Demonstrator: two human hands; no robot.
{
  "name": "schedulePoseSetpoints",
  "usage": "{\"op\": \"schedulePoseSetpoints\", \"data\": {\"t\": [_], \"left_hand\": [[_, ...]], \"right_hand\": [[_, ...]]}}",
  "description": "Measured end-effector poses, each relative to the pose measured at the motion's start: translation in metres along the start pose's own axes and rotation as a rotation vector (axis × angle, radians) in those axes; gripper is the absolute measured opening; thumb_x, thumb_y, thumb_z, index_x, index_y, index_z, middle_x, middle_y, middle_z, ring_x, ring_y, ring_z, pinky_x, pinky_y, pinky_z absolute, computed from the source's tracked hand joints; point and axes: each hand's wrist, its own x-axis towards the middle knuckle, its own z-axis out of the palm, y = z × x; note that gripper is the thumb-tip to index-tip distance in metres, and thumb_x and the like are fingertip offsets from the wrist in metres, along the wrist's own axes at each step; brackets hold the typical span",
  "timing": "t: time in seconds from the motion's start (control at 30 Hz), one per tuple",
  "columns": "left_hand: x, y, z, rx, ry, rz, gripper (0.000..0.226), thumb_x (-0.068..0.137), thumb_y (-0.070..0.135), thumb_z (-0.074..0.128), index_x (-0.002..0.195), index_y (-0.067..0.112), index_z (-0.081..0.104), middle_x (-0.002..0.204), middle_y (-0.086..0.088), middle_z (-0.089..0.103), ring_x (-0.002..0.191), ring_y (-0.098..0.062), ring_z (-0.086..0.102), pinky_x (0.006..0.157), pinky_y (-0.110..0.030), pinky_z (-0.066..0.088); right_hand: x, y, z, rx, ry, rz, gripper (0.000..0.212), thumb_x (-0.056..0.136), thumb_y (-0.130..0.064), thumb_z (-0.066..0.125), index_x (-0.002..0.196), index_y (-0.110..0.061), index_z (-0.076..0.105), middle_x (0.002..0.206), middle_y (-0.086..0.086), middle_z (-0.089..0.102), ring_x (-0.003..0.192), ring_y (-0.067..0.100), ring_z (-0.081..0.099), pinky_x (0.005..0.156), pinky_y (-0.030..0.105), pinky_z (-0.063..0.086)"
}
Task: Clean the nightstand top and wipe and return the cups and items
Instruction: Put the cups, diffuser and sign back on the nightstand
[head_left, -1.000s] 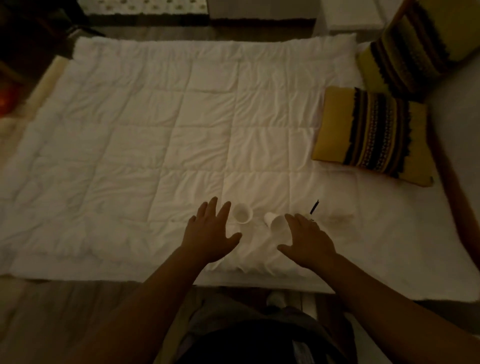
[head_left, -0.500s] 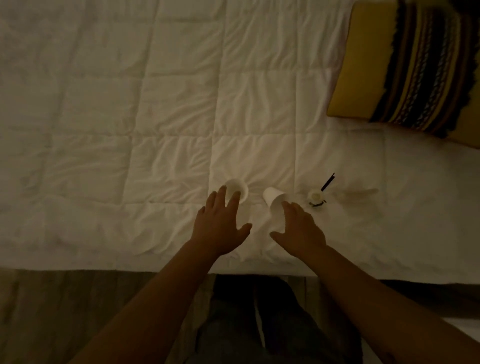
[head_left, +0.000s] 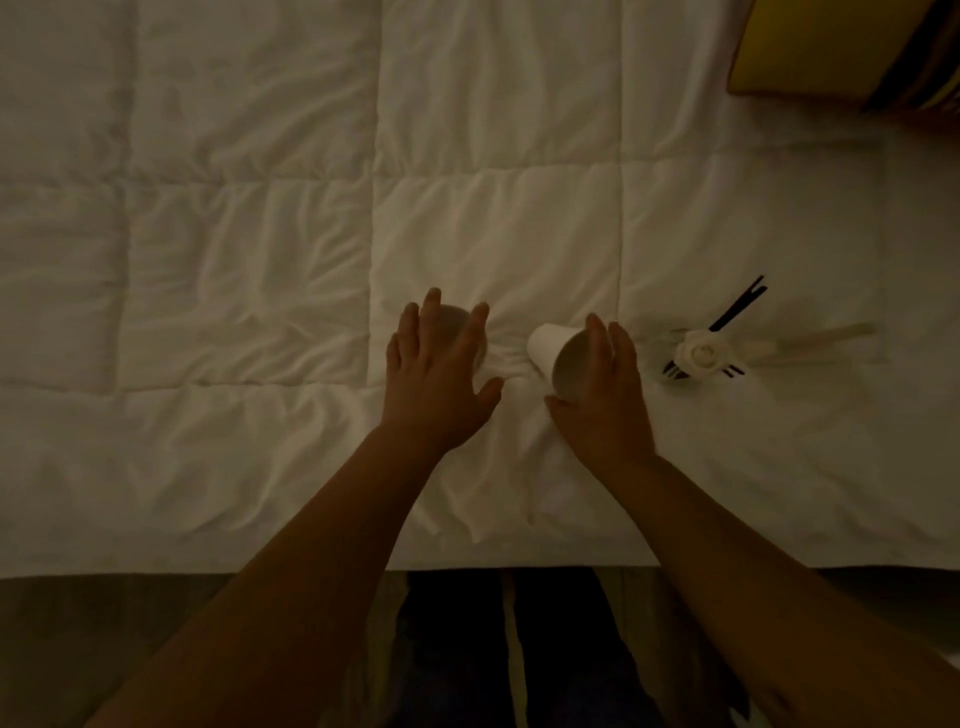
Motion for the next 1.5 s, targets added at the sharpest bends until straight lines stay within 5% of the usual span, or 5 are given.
{"op": "schedulePoseSetpoints", "data": {"t": [0.5, 0.77, 1.0, 1.17, 1.5], "left_hand": [[0.001, -0.023, -0.005, -0.116, -0.019, 0.091, 0.080, 0.075, -0.003, 0.060, 0.134, 0.043, 0.034, 0.155, -0.001, 0.012, 0.130, -0.043, 0.025, 0.068, -0.040, 0.049], [0.003, -0.018, -0.015, -0.055, -0.109, 0.186, 0.049, 0.074, 0.057, 0.065, 0.116, 0.035, 0.052, 0.147, 0.002, 0.032, 0.137, -0.036, 0.018, 0.093, -0.061, 0.044], [0.004, -0.016, -0.007, -0.046, -0.006, 0.162, 0.095, 0.068, 0.039, 0.083, 0.144, 0.009, 0.034, 0.154, -0.018, 0.028, 0.144, -0.036, 0.018, 0.115, -0.049, 0.023], [-0.006, -0.013, -0.006, -0.143, -0.012, -0.048, 0.097, 0.070, 0.046, 0.080, 0.145, 0.041, 0.019, 0.154, -0.009, 0.019, 0.136, -0.037, 0.027, 0.094, -0.054, 0.045], [-0.014, -0.006, 0.000, -0.163, 0.043, -0.039, 0.096, 0.072, 0.024, 0.082, 0.147, 0.031, 0.022, 0.153, -0.012, 0.018, 0.136, -0.035, 0.029, 0.092, -0.048, 0.047]], "right_hand": [[0.047, -0.043, 0.006, -0.110, -0.154, 0.045, 0.107, 0.065, -0.049, 0.080, 0.145, -0.034, 0.010, 0.146, 0.013, 0.024, 0.114, 0.036, 0.053, 0.079, 0.035, 0.044], [0.033, -0.042, -0.001, -0.150, -0.153, -0.053, 0.105, 0.065, -0.038, 0.084, 0.143, -0.015, 0.018, 0.142, 0.012, 0.032, 0.109, 0.031, 0.055, 0.072, 0.030, 0.041], [0.031, -0.042, -0.010, -0.320, -0.166, -0.286, 0.102, 0.072, -0.037, 0.076, 0.148, -0.040, 0.008, 0.147, 0.008, 0.027, 0.114, 0.031, 0.050, 0.079, 0.039, 0.049], [0.029, -0.044, -0.008, -0.411, -0.128, -0.269, 0.091, 0.067, -0.025, 0.078, 0.142, -0.024, 0.026, 0.145, 0.007, 0.025, 0.121, 0.032, 0.040, 0.076, 0.037, 0.046], [0.019, -0.038, -0.008, -0.358, -0.120, -0.229, 0.086, 0.066, -0.035, 0.076, 0.138, -0.034, 0.029, 0.135, 0.011, 0.034, 0.109, 0.037, 0.048, 0.074, 0.041, 0.051]]}}
